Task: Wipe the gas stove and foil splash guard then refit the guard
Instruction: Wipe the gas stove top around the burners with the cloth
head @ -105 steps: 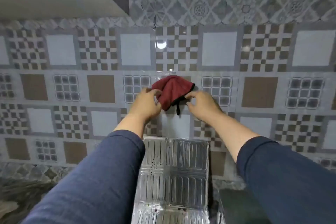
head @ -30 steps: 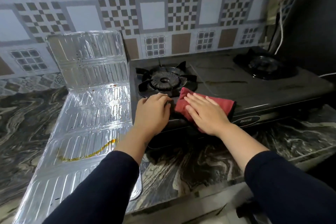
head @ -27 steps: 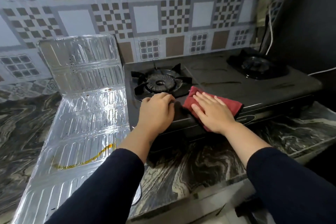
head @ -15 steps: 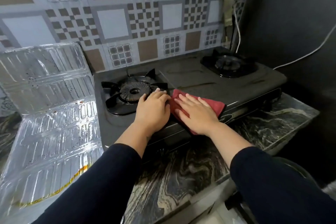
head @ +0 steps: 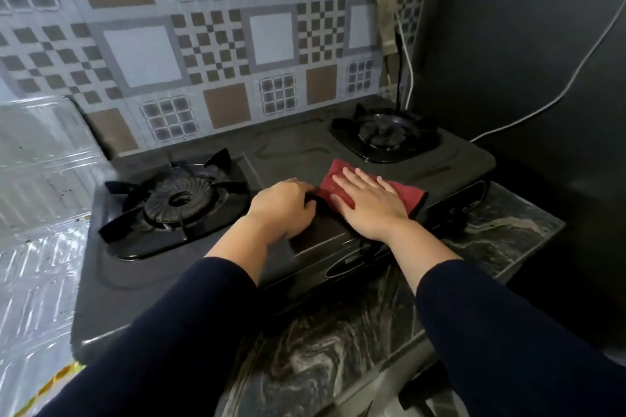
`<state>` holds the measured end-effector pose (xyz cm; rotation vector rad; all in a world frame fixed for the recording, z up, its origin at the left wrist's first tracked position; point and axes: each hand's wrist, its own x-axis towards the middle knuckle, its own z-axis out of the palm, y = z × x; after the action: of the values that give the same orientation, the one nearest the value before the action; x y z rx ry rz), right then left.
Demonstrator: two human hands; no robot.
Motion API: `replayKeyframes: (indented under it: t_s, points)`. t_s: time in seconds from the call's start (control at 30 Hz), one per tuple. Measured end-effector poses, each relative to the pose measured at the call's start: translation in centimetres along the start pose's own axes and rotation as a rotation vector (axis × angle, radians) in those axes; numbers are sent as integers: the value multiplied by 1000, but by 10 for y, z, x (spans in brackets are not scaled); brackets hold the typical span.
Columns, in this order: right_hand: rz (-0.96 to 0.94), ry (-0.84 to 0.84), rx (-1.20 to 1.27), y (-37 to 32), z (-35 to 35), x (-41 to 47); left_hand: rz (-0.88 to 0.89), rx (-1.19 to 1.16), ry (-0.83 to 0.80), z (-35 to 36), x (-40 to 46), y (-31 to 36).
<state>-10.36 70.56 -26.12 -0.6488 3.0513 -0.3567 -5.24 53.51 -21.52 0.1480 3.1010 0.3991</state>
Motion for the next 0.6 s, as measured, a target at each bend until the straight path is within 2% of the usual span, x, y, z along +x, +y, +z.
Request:
replayKeyframes:
  t_s: [0.33,0.6]
  points:
    - [206,68,6,124,-24,-2,83,-7,-43,12,60,87]
    - [439,36,-43,179,-42,42,121,-25,-148,16,99,107]
